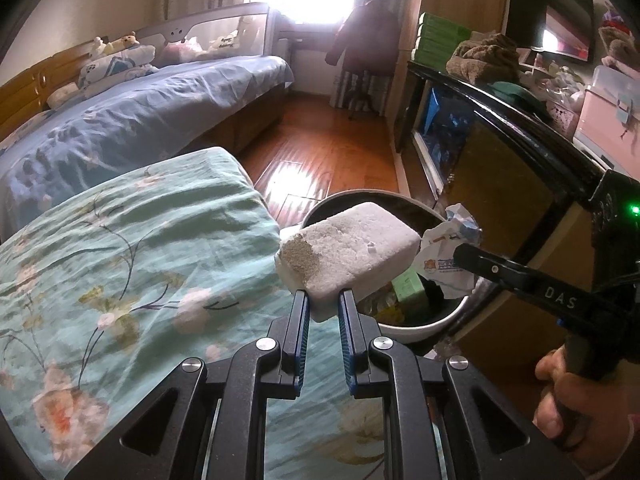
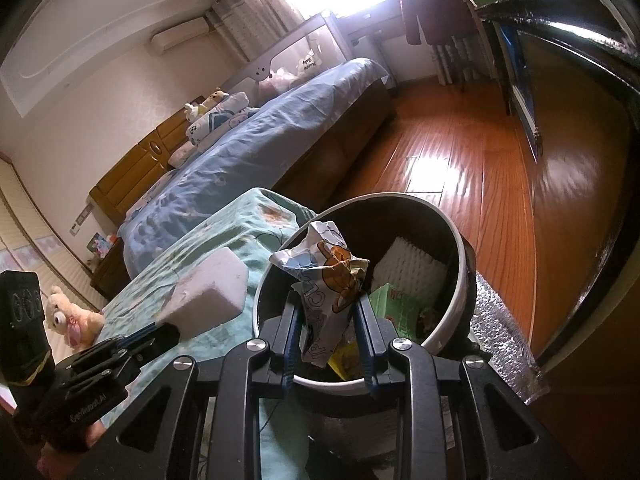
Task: Collect trash
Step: 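Carry the white foam block and foil wrapper over the round bin with both tools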
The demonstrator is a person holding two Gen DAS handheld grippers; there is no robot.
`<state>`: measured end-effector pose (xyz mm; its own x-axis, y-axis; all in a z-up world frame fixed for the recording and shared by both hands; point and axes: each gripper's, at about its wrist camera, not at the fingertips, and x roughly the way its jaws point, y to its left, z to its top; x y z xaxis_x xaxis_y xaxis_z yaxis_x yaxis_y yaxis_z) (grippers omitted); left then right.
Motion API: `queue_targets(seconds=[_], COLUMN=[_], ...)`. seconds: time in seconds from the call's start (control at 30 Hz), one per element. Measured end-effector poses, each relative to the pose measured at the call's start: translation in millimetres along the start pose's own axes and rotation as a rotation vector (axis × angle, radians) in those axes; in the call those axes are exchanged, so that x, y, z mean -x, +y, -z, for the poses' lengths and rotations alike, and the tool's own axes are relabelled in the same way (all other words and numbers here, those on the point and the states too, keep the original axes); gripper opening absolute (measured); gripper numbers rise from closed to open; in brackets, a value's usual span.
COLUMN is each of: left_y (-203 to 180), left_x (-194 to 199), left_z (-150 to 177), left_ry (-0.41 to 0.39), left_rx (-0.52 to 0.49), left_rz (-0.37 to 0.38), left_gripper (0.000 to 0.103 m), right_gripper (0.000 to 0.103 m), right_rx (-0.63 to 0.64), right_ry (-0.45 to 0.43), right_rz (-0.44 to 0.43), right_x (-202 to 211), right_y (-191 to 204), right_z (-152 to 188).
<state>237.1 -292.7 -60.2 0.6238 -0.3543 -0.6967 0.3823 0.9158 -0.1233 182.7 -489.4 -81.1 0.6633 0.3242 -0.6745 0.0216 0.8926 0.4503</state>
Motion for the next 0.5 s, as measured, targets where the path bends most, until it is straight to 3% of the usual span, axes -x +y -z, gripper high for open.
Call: queue_targets(seconds=[0.5], left_y=[-9.1], left_x=[-9.9], left_z=[-7.8], left_ry=[0.001], left_rx=[-0.014], left_rz=[0.01], left_gripper=[0.013], right_gripper=[0.027], right_rx=[0.01], right_ry=[-0.006], right_rz=[0.012], right_x=[-1.7], right_y=[-3.7], right_z=[-13.2])
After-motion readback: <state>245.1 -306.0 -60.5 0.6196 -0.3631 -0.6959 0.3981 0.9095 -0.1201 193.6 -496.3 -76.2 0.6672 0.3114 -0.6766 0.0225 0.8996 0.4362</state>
